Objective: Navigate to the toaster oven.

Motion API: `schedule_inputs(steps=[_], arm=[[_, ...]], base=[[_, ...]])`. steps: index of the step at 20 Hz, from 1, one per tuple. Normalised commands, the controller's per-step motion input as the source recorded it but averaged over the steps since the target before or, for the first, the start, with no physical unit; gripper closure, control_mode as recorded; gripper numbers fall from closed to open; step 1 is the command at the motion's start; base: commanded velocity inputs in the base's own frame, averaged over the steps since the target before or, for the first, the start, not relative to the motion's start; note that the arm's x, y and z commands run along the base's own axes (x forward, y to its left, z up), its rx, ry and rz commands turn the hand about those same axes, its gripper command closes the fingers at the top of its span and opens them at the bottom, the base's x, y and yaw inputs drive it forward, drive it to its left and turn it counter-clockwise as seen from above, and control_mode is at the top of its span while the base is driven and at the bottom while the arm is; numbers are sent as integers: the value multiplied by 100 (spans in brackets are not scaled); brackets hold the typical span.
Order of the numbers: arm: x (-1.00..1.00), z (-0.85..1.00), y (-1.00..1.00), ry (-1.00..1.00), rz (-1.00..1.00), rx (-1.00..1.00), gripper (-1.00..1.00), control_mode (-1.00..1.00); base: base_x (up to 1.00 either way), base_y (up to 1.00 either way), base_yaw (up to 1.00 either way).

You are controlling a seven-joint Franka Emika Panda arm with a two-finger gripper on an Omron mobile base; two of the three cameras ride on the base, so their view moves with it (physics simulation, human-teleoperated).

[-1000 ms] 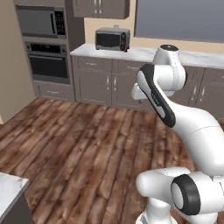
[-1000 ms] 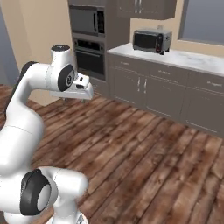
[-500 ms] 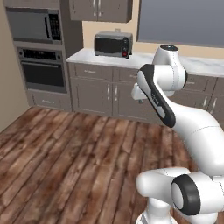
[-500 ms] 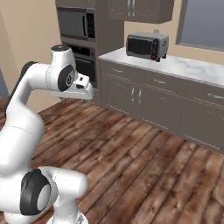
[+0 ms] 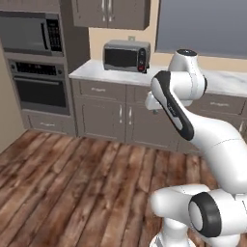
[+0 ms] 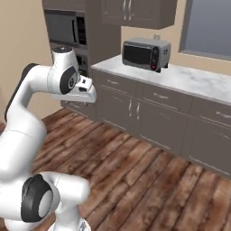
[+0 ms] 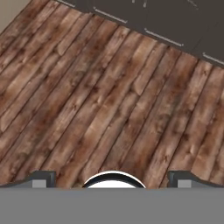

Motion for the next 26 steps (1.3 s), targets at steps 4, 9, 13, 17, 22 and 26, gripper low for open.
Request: schedule_inputs(steps=[4,9,13,17,22,26], arm=[[0,0,0,0,0,0,-100,100],[0,0,0,0,0,0,-100,100],[0,0,0,0,0,0,-100,100],[0,0,0,0,0,0,-100,100],[0,0,0,0,0,0,-100,100],[0,0,0,0,0,0,-100,100]], base=[[100,48,-16],[100,76,-26],[100,80,-29],[100,55,-23],[100,29,-24],[100,13,-35]])
